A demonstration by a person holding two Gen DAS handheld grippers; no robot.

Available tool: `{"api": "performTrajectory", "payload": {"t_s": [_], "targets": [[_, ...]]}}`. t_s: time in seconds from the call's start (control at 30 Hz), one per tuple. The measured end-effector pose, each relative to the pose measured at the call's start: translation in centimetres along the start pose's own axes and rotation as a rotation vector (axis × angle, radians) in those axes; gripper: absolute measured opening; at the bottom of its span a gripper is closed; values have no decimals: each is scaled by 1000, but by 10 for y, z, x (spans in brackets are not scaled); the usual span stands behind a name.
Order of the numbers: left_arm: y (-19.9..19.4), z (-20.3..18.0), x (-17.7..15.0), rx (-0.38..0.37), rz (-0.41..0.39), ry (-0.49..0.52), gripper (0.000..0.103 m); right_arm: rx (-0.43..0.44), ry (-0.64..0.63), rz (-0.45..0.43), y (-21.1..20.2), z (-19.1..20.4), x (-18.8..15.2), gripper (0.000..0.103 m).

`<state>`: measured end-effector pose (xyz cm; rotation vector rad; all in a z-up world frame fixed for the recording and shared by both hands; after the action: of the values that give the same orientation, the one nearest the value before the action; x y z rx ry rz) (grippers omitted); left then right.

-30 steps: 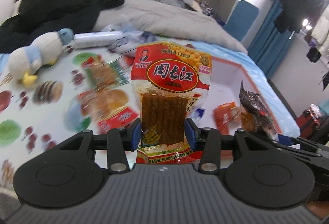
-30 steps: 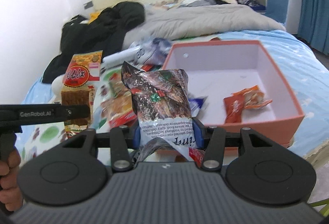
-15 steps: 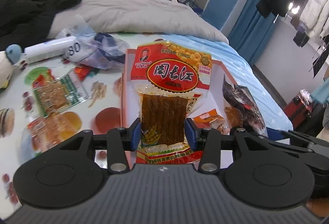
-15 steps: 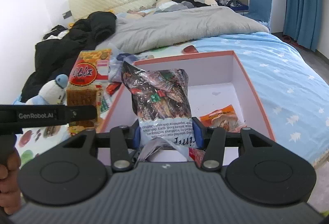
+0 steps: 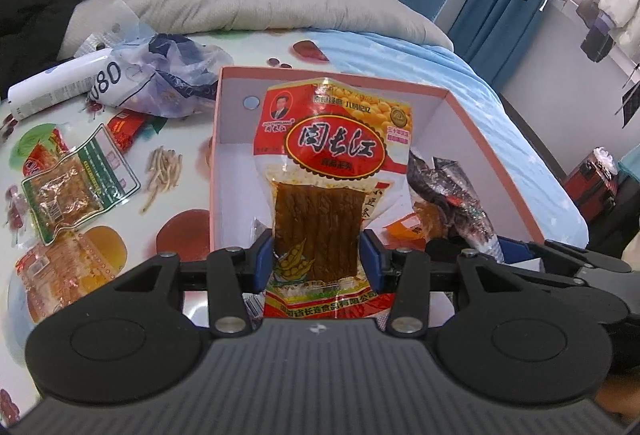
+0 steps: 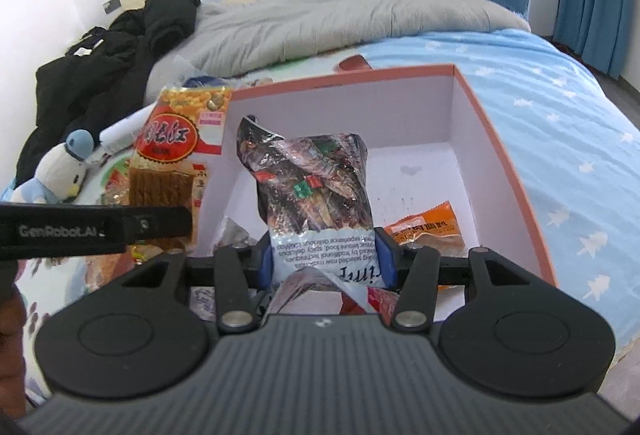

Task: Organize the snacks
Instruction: 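Open both tools to drop the two packs into the pink box, then move both tools back from the pink box toward the snack pile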

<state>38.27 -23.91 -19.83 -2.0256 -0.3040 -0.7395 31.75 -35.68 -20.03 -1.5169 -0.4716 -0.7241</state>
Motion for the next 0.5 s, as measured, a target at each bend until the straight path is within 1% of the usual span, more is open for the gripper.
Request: {"api": "performTrajectory", "payload": {"t_s": [0.03,0.07,0.1,0.13,0.17,0.2,0.33,0.5], "targets": [[1,0,1,2,5,9,58,-5,3,6,2,-1,-1,54],[1,1,2,9,5,16,66,-12,4,13,4,-1,-1,54],[-1,1,2,18,2,17,71,-18,5,21,6,-1,-1,60],[-4,2,3,23,-5,15,72,-21,7,28,7,-2,-1,65],[-8,2,3,23,-12,13,72,-23,12,31,6,-3,-2,73],[-12,3,2,22,-17,11,72,-25,21,26,4,-4,-2,75],[-37,-1,0,26,-47,9,72,-15,36,2,-9,-4,2,75],[-82,-13,-9,30,-99,19,72,-3,38,-39,-40,3,0,75]]}}
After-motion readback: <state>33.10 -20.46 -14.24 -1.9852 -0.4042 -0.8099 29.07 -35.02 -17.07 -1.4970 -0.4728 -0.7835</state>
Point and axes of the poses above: each gripper's, at about its wrist camera, not at the fingertips, and y roughly the way its jaws point, z to its left, x to its top, the point moved 10 cm from there along y, roughly the way its jaws point, and after that the axes turned 13 degrees about -x, right-handed, at the moved point
